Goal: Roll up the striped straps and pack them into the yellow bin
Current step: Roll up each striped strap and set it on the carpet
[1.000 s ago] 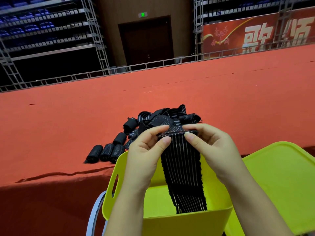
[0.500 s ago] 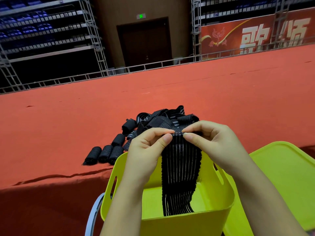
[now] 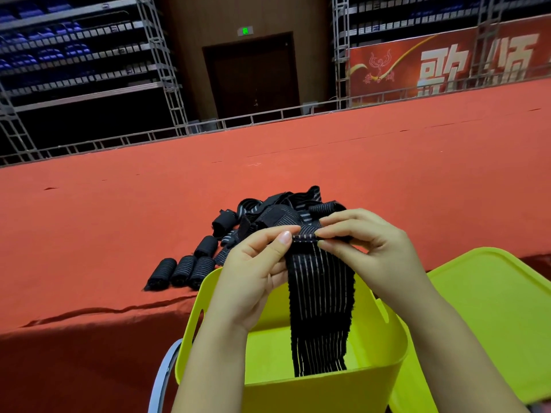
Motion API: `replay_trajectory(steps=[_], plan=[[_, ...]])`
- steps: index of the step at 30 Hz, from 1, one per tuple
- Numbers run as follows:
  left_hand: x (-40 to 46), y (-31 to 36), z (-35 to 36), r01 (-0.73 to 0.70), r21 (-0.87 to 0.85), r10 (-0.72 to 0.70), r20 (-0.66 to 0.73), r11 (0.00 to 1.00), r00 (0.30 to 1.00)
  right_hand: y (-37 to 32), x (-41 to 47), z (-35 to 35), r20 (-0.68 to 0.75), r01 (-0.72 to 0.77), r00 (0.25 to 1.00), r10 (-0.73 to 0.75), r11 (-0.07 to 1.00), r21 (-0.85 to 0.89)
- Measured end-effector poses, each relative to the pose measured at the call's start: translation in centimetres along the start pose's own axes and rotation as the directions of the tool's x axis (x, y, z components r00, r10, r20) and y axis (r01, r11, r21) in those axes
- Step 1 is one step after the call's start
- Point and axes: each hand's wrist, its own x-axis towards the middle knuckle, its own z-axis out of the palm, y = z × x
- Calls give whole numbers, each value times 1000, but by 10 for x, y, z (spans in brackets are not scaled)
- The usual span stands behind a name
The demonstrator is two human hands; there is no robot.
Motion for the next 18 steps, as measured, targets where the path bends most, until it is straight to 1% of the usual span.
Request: replay_trajectory(steps=[3, 5, 6, 10, 13, 16, 18], plan=[[1, 0, -4, -12, -13, 11, -6, 1000, 1000, -3, -2, 0, 49, -149, 989, 142, 971, 189], [0, -1, -6, -31, 9, 31, 1, 999, 1000, -5, -4, -1, 54, -235, 972, 230, 915, 328], [0, -1, -6, -42, 18, 42, 5, 999, 999, -5, -4, -2, 57, -269, 962, 268, 889, 370], [-1, -1, -6, -86, 16, 86, 8, 996, 996, -8, -4, -2, 91, -317, 945, 314, 816, 483], [0, -1, -5, -87, 11, 86, 12, 996, 996, -9, -5, 0, 78, -308, 947, 311, 816, 489], [0, -4, -4, -61, 15, 61, 3, 998, 998, -9, -8, 5, 19, -283, 953, 303, 862, 421], [0, -6, -3, -49, 56, 49, 10, 997, 999, -9, -9, 8, -11, -258, 959, 283, 890, 375]])
